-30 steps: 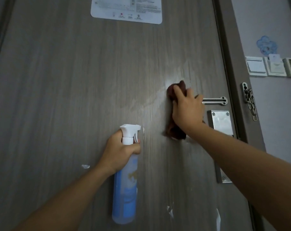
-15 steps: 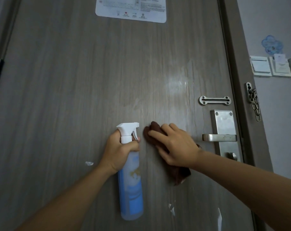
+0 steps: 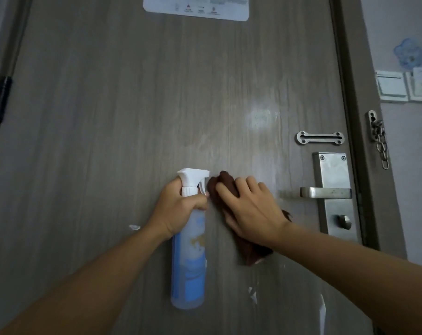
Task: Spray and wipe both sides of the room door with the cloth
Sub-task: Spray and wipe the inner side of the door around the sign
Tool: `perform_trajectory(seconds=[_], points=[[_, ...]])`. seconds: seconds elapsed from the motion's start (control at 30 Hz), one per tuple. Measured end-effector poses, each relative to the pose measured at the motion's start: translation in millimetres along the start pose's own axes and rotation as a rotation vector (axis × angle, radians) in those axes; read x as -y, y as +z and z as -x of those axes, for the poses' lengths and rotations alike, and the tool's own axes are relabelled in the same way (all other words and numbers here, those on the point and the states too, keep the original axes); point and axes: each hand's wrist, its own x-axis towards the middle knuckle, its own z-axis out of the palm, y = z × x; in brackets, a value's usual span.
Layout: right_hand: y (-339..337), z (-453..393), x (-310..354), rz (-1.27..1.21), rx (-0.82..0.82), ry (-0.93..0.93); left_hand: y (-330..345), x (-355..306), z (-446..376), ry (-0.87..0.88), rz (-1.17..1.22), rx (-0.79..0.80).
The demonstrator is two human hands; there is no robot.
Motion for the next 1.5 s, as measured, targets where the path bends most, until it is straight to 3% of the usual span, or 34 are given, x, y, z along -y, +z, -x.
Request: perform_trajectory(seconds=[0.07,0.17,0.27,0.33,0.4,0.5,0.57,0.6,0.7,0.77,0.97,1.1,1.23,1.3,1.5], points=[[0.5,-1.8,-21.0,0.124,-0.039,0.061,-0.4,-0.1,-0.6,0.007,0.002,0.019],[-14.8,-23.8,-58.7,0.26,0.02,0.431,2.0,-0.8,1.2,0.016,0.021,0.03],[-23.0,-38.6,-77.1,0.189,0.162,0.765,3.6,-1.9,1.8,0.028,0.019,0.025],[-21.6,-41.8,-73.5,0.15,0.156,0.849,3.4,-2.6,2.4,0.043,0.004,0.029],[-18.0,-36.1,-52.9,0.15,0.165,0.821,2.9,-3.0,3.3,0.042,-0.005,0.029],[-7.4,-2.9,-14.0,0.162,0.158,0.493,3.0,-2.0,5.8,0.027,-0.003,0.02],[-11.2,3.2,-27.8,0.217,0.164,0.357,2.6,-2.1,5.8,0.03,-0.008,0.018],[-13.8,-1.5,-43.1,0.23,0.185,0.416,2.1,-1.7,5.6,0.036,-0.011,0.021],[-23.6,-23.4,-84.3,0.151,0.221,0.833,1.1,-1.3,4.3,0.052,-0.017,0.041],[-23.1,-28.8,-78.0,0.129,0.219,0.914,1.3,-1.2,3.6,0.065,-0.016,0.047],[-19.5,-4.6,-29.9,0.083,0.2,0.303,1.1,-3.3,3.1,0.057,-0.041,0.045],[-26.9,-26.1,-74.2,0.076,0.168,0.295,3.8,-5.0,4.3,0.056,-0.068,0.03],[-33.7,-49.8,-117.7,0.12,0.134,0.054,19.0,-14.3,5.9,0.042,-0.156,-0.08],[-36.8,-61.1,-135.5,0.097,0.14,0.121,24.7,-17.4,6.1,0.037,-0.199,-0.117],[-31.5,-85.8,-182.0,0.028,-0.001,0.568,26.4,-19.8,9.2,0.022,-0.23,-0.105]])
